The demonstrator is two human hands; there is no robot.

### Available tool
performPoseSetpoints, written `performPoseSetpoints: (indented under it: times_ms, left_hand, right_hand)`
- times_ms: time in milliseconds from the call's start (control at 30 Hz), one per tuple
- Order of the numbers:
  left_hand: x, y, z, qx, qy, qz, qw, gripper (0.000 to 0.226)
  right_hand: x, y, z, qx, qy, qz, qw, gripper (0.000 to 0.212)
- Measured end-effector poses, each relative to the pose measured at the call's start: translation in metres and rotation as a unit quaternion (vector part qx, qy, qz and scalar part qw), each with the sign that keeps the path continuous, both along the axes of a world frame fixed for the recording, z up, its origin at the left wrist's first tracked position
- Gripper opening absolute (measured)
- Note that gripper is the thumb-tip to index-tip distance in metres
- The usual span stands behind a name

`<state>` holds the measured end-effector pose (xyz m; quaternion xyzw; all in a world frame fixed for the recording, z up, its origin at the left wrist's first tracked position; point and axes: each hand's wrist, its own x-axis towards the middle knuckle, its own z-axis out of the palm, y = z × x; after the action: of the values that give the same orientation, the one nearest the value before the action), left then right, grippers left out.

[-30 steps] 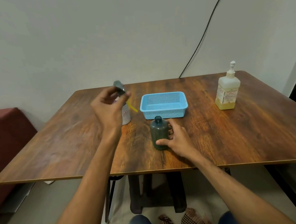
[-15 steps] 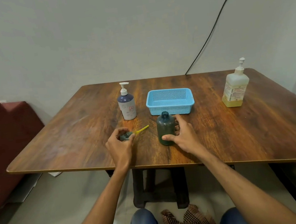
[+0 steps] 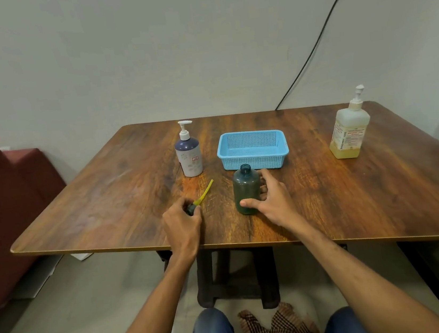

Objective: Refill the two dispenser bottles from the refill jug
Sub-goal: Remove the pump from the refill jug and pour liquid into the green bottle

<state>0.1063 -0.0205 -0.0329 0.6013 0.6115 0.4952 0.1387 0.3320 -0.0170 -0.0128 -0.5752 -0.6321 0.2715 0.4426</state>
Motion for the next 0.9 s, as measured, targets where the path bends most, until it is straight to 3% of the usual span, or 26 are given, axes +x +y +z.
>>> performPoseSetpoints:
  times_ms: [167,633,900]
  left_hand:
    - [0.000,0.003,-0.004,-0.012,0.014,-0.011,1.000,0.046]
    - [0.016,0.010,0.017,-0.012,0.050,-0.050,0.997,0.079]
    - [0.074,-0.001,0.091,0.108,-0.025,-0.138,0.984,0.059]
  right_hand:
    - [0.000,-0.004,-0.001,0.010,0.004,0.001,1.000,0.077]
    - [0.017,-0.011,0.002,0.006,0.019,0.016,1.000,0.103]
    - [0.055,-0.012,0.029,0.067,0.074,-0.034,0.994,0.074]
